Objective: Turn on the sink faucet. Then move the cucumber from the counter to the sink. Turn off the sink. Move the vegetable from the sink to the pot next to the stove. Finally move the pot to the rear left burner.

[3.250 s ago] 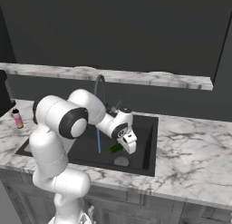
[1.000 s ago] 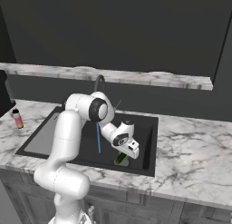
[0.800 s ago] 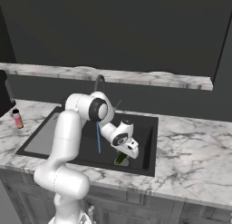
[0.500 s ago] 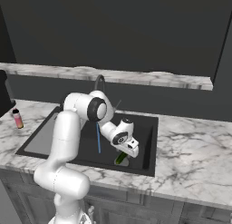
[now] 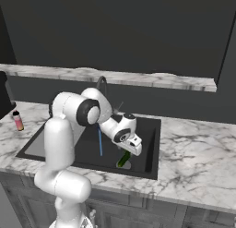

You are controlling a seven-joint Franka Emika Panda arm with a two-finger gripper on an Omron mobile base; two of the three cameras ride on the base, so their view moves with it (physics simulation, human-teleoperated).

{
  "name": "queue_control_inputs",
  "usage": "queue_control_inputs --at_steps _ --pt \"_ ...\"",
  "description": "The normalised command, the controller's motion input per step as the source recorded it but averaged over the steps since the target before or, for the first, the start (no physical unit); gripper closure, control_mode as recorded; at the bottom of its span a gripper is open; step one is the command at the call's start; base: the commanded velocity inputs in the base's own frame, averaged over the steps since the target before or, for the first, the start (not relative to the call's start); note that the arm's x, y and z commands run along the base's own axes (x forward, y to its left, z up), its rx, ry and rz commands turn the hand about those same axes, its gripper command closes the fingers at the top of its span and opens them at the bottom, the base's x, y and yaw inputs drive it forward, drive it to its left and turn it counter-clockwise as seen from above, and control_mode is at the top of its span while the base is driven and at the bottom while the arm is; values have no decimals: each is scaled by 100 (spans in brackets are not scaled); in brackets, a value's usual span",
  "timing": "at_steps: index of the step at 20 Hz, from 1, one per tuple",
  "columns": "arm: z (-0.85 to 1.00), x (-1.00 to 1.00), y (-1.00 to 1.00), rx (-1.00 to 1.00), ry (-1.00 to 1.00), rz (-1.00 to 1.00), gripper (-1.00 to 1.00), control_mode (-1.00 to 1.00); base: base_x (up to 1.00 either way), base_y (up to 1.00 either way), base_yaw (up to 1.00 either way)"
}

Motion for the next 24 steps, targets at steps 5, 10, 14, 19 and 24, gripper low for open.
queue_control_inputs --at_steps 5,10,14,19,24 --pt "76 -22 -3 0 0 0 -100 -100 0 0 0" --pt "78 -22 -2 0 0 0 -100 -100 0 0 0" --pt "77 -25 -5 0 0 0 -100 -100 0 0 0" --pt "72 -31 -9 0 -3 1 -100 -100 0 0 0" --pt "63 -29 -8 0 -6 7 -100 -100 0 0 0"
